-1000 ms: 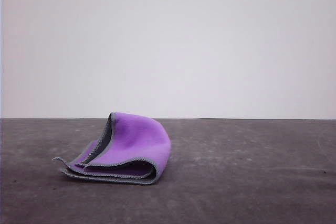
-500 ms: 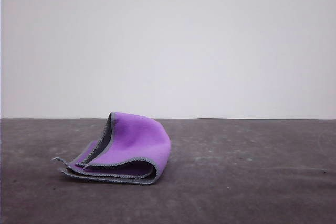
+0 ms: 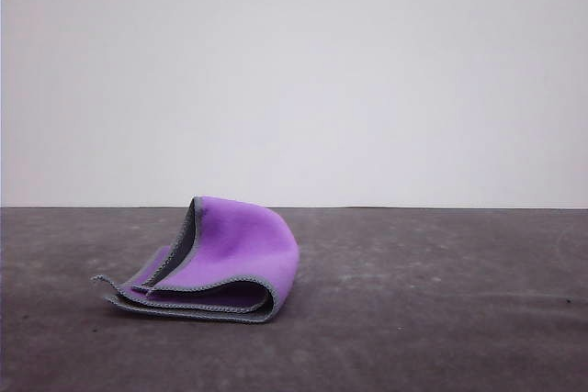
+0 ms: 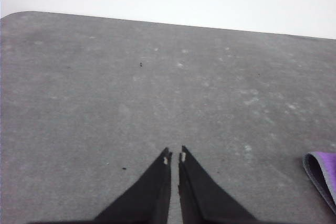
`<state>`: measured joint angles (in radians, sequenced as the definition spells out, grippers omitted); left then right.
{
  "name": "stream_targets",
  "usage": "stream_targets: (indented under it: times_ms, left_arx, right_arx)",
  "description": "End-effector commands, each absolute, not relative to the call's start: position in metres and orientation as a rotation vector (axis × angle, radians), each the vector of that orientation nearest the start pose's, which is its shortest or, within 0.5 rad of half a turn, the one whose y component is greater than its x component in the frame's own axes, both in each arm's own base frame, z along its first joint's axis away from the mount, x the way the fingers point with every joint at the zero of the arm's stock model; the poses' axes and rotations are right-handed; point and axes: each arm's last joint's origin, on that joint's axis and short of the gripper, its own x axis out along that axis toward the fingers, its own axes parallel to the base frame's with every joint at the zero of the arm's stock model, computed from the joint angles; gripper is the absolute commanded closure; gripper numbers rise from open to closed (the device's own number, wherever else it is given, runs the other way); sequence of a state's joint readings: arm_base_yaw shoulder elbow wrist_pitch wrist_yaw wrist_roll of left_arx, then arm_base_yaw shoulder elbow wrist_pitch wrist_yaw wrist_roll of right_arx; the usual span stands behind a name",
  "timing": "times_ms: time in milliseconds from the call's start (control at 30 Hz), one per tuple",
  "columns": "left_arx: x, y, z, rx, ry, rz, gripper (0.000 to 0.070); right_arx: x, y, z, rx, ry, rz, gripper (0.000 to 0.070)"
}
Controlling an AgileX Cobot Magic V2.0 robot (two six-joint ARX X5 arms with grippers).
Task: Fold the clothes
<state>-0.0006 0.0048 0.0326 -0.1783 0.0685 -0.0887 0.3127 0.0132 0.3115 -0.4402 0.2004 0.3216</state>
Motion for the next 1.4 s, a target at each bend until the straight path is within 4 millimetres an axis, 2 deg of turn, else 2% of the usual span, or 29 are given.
stream_targets:
  times_ms: [0, 100, 267, 533, 933, 1367]
  left_arx:
    - [0.095, -0.002, 0.15, -0.077, 0.178, -0.057, 0.0688]
    - [0.096, -0.002, 0.15, -0.077, 0.178, -0.057, 0.0688]
    - [0.095, -0.002, 0.15, -0.077, 0.178, -0.057, 0.0688]
    - [0.095, -0.002, 0.15, -0.077, 0.178, -0.058, 0.0688]
    - [0.095, -0.002, 0.15, -0.077, 0.178, -0.058, 0.0688]
    - [0.095, -0.002, 0.15, -0.077, 0.178, -0.057, 0.0688]
  right_arx:
    - [0.066, 0.014, 0.223, 0.155, 0.15, 0.079, 0.0696]
    - [0.066, 0.01, 0.219, 0.048, 0.175, 0.028, 0.0696]
    - [0.071, 0.003, 0.21, -0.033, 0.19, -0.053, 0.0696]
    - [0.087, 0.0, 0.178, -0.012, 0.178, 0.061, 0.0696]
    - [0.094, -0.002, 0.153, -0.023, 0.186, 0.087, 0.0696]
    - [0.096, 0.0, 0.15, -0.018, 0.165, 0.115, 0.0696]
